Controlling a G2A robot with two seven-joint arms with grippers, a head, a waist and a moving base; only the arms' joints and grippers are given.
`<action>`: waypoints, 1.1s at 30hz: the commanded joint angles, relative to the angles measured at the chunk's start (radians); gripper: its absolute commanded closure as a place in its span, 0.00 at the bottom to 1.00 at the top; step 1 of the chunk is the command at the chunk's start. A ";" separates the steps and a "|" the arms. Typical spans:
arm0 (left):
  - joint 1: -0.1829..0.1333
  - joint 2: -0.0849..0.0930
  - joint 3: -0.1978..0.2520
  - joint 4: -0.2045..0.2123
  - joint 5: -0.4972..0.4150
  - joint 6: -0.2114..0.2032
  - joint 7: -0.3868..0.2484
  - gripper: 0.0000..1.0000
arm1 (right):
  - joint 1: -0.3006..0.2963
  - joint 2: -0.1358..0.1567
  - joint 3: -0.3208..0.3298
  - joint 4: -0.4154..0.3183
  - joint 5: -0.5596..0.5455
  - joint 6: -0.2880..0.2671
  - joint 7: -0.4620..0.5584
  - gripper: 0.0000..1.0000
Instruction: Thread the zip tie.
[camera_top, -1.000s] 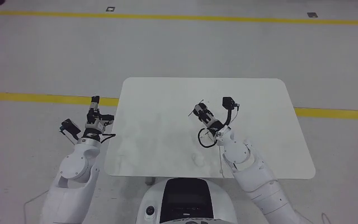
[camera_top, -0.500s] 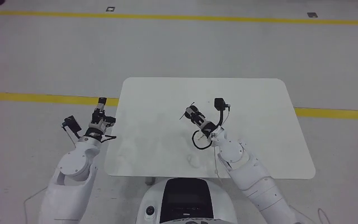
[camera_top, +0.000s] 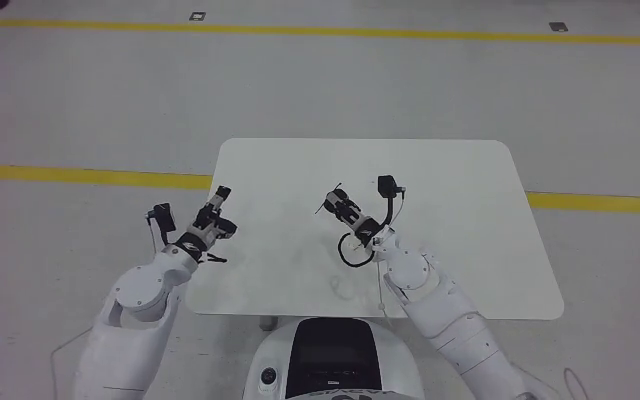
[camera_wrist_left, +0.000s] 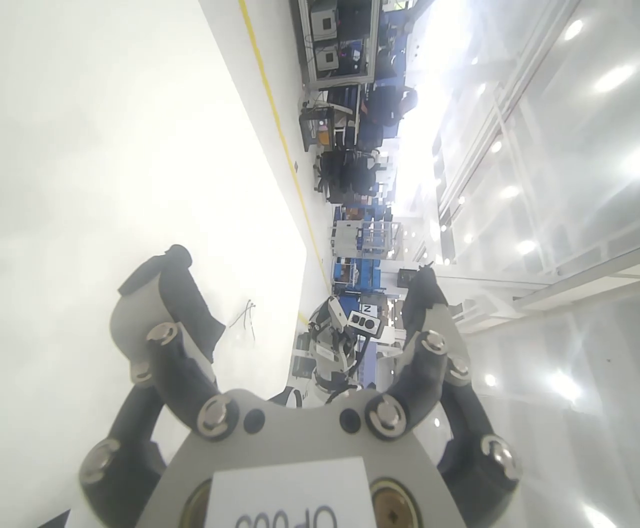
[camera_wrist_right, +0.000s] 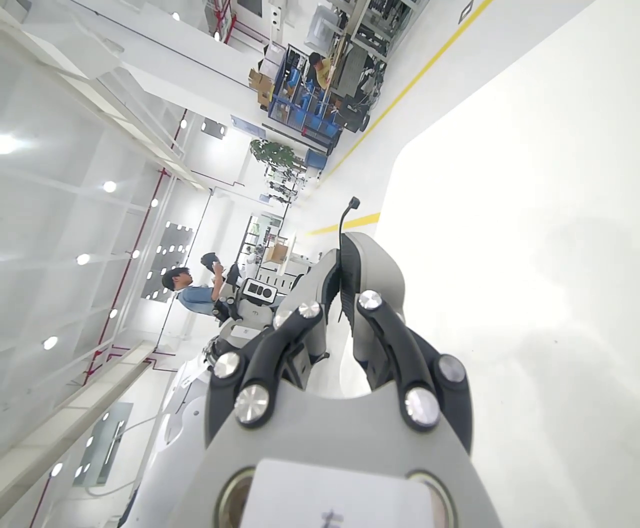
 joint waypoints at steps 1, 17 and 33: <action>0.000 0.000 0.000 0.000 0.000 0.000 0.002 0.00 | 0.000 0.000 0.000 0.000 0.000 0.000 0.000 1.00; 0.000 0.000 0.000 0.000 0.000 0.000 0.002 0.00 | 0.000 0.000 0.000 0.000 0.000 0.000 0.000 1.00; -0.016 0.002 0.025 -0.046 0.045 0.008 -0.035 0.00 | 0.000 0.000 0.000 0.000 0.000 0.000 0.000 1.00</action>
